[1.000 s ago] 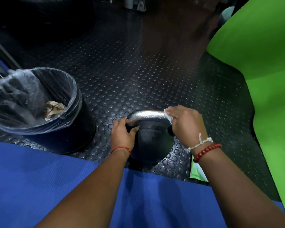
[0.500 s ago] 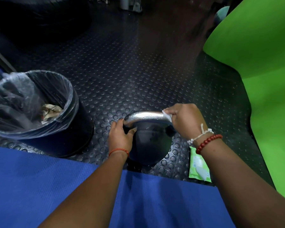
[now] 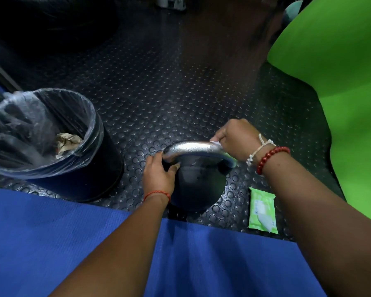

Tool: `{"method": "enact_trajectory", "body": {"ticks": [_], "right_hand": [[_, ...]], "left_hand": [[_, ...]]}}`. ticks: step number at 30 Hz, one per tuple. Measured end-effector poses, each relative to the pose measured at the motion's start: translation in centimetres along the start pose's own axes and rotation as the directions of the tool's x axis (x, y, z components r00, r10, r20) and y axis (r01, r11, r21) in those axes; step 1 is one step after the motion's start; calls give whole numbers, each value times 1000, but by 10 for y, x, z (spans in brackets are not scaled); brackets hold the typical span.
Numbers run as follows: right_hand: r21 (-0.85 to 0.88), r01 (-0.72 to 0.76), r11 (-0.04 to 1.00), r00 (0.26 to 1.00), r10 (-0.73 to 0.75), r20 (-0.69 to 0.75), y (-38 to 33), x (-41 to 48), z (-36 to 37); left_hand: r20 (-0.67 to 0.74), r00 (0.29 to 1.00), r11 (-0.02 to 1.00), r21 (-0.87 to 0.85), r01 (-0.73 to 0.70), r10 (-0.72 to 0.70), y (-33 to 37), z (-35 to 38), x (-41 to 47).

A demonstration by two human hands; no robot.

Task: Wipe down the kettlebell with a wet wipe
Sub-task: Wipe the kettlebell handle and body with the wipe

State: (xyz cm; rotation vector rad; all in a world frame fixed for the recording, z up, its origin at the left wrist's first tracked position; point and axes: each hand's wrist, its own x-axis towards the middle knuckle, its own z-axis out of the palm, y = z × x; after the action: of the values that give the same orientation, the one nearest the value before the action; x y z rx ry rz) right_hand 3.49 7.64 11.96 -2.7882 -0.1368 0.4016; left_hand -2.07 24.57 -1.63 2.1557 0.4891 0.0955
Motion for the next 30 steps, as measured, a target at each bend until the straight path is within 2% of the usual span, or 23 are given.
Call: {"method": "enact_trajectory", "body": {"ticks": [10, 14, 18, 22, 25, 30], "right_hand": [[-13, -6, 1000, 1000, 6, 18, 1, 3, -1], [-56, -16, 998, 986, 25, 162, 0, 20, -7], [-69, 16, 997, 981, -2, 195, 2, 25, -8], [-37, 18, 999, 949, -5, 316, -1, 31, -15], [-57, 50, 997, 945, -29, 325, -6, 34, -17], [-92, 46, 995, 910, -4, 414, -6, 37, -19]], "left_hand": [[-5, 1000, 1000, -3, 2, -2, 0, 1, 1], [0, 1000, 1000, -11, 16, -16, -1, 2, 1], [-7, 1000, 1000, -3, 8, -8, -1, 2, 1], [-4, 1000, 1000, 2, 8, -8, -1, 1, 1], [-3, 1000, 1000, 3, 5, -5, -1, 1, 2], [0, 1000, 1000, 10, 11, -11, 0, 1, 1]]}}
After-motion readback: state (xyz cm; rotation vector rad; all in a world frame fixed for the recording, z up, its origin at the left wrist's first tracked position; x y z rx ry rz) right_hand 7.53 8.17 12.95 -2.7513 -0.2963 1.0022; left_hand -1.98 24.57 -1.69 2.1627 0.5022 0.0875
